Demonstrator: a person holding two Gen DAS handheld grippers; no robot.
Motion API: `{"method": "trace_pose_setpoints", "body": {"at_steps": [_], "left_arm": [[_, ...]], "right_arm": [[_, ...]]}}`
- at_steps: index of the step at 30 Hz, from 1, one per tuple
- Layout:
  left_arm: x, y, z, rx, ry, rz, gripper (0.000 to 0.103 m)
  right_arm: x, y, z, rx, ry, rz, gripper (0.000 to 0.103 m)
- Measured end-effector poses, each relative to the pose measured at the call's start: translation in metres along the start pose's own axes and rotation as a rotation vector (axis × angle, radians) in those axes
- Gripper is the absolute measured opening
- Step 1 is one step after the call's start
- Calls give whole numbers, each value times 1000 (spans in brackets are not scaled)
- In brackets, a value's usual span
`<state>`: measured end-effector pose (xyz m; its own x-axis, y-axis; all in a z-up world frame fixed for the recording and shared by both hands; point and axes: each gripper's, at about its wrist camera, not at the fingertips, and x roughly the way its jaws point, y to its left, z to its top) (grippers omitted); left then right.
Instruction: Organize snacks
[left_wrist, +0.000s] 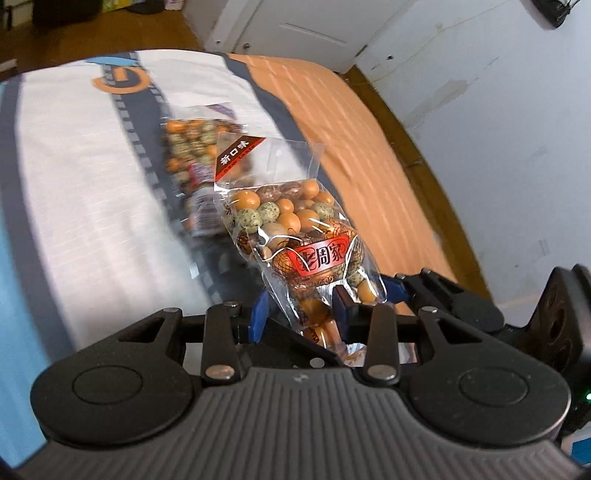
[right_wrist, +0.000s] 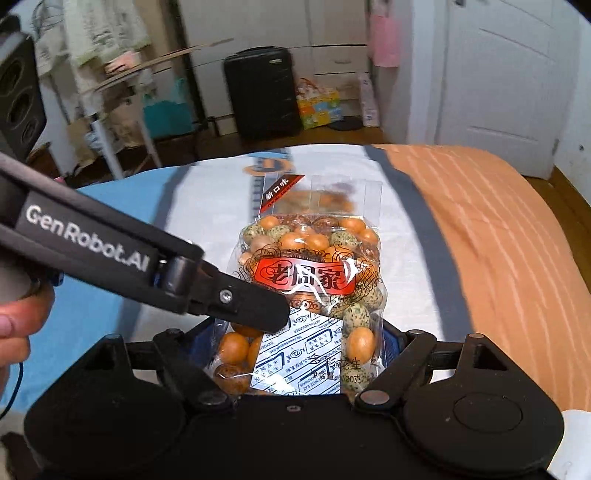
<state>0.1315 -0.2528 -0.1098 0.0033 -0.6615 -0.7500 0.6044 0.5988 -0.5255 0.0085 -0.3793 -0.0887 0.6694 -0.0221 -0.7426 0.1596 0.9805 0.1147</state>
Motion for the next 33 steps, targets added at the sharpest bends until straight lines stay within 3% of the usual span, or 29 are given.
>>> {"method": "trace_pose_setpoints", "body": {"at_steps": [17, 27, 33], "left_arm": [[-145, 31, -48, -100, -114, 107, 35], [-221, 93, -76, -218, -259, 167, 35], [-262, 141, -92, -302, -358, 226, 35]], "right_arm": [[-56, 120, 22, -228, -34, 144, 86], [-40, 206, 50, -405, -57, 221, 86], [-13, 257, 70, -486, -74, 319, 86]]}}
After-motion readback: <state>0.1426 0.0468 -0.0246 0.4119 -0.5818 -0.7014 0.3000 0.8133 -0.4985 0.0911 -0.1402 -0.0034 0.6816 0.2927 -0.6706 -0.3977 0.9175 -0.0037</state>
